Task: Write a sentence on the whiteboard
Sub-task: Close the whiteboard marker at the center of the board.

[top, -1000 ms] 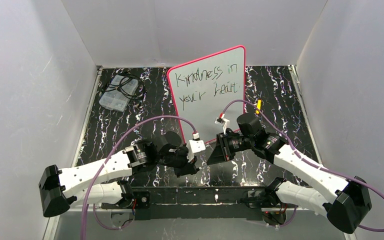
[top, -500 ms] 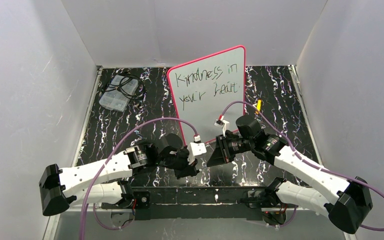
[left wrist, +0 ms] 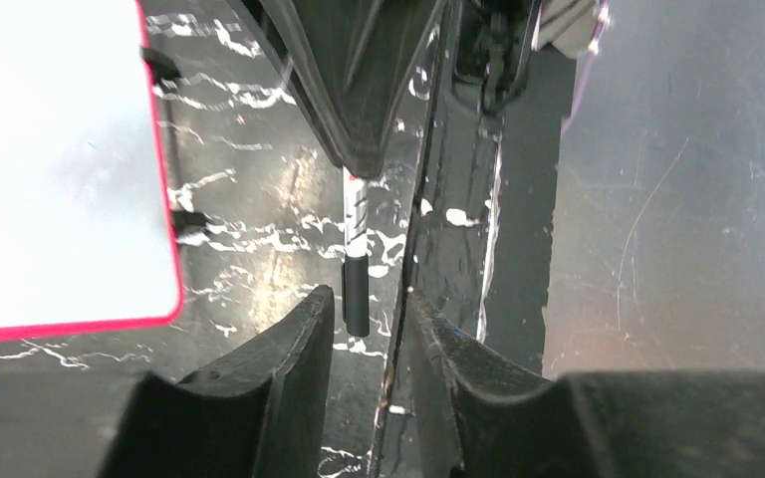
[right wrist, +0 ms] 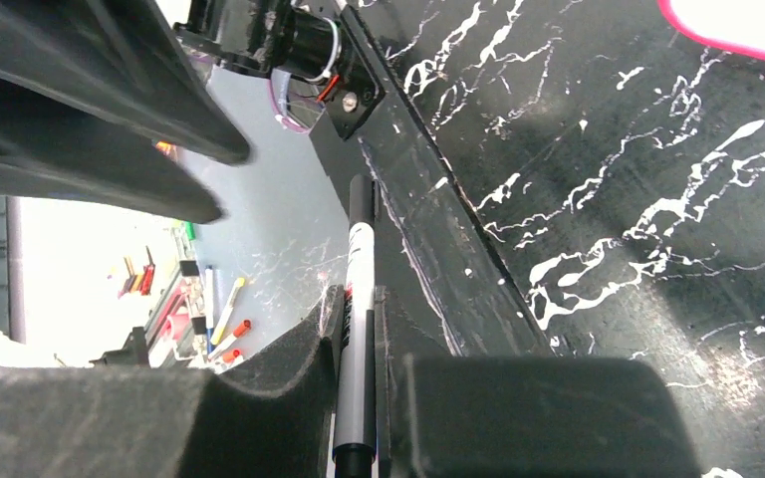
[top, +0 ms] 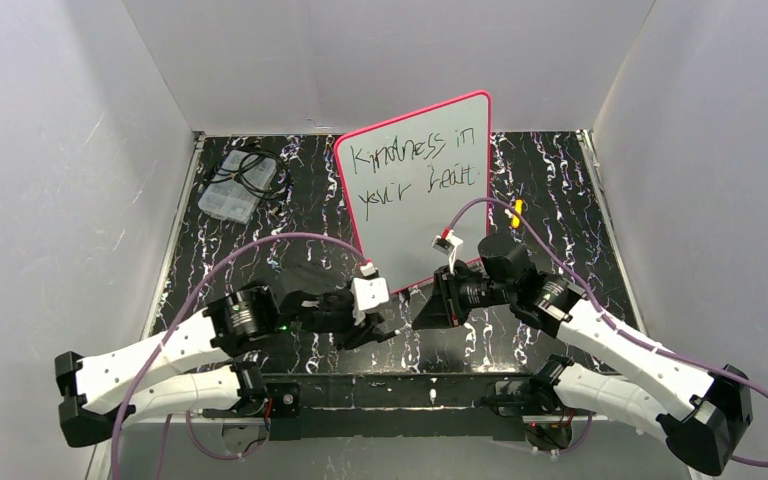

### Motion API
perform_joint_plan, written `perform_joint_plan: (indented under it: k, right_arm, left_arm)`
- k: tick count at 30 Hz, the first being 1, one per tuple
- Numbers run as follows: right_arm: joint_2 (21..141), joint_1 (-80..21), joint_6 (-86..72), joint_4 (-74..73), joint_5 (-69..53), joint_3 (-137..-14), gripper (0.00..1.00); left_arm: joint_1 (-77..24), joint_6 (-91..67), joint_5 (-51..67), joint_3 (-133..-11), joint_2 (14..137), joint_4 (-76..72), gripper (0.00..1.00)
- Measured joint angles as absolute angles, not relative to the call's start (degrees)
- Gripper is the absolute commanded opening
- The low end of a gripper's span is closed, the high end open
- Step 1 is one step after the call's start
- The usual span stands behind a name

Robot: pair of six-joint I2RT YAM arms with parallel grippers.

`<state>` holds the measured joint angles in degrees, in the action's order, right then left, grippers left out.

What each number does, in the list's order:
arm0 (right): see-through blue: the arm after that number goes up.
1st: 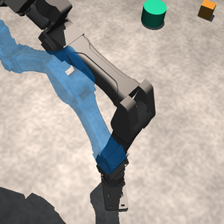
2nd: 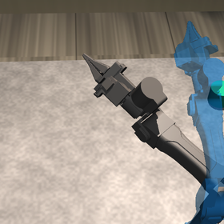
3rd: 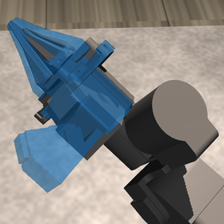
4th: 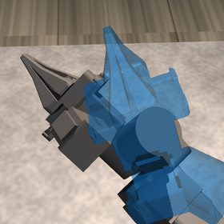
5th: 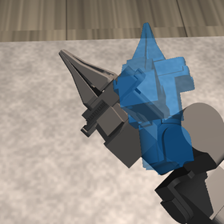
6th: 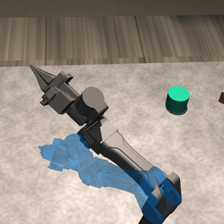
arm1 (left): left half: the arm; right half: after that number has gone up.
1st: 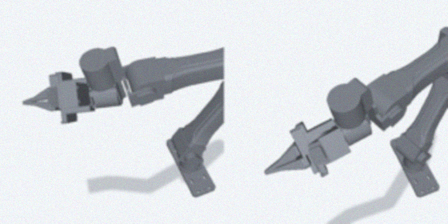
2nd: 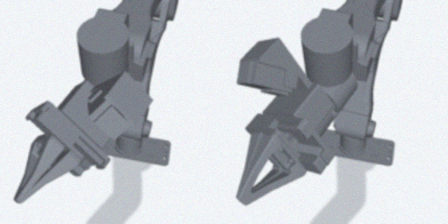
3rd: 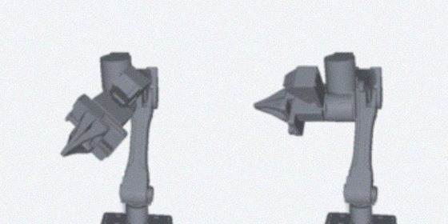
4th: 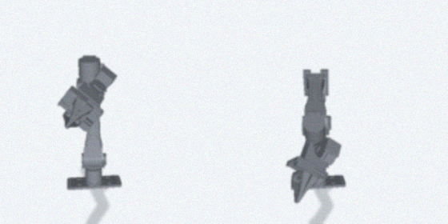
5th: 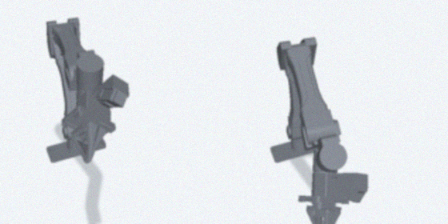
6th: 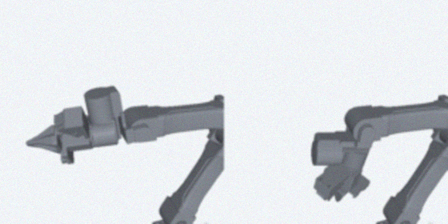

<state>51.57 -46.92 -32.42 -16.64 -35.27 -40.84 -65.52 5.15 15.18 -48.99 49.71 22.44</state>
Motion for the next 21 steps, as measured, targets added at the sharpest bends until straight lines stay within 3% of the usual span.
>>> perform_joint_plan:
  k: [4,9,15,21]
  right_arm:
    - [50.7,-46.9,-33.2,-15.9,-33.1,-39.1,0.01]
    - [48.6,-46.9,-35.7,-13.1,-31.4,-36.0,0.01]
    - [48.1,-46.9,-37.8,-10.2,-31.6,-35.8,0.01]
    - [48.2,-46.9,-38.9,-9.1,-33.5,-35.8,0.01]
  left_arm:
    - [-65.5,5.2,13.9,-51.0,46.6,22.8,0.55]
    - [-65.6,4.4,13.8,-51.1,46.0,24.7,0.67]
    - [-65.6,3.5,13.7,-51.1,47.8,26.5,0.76]
    - [-65.6,3.7,13.7,-51.1,52.2,26.9,0.78]
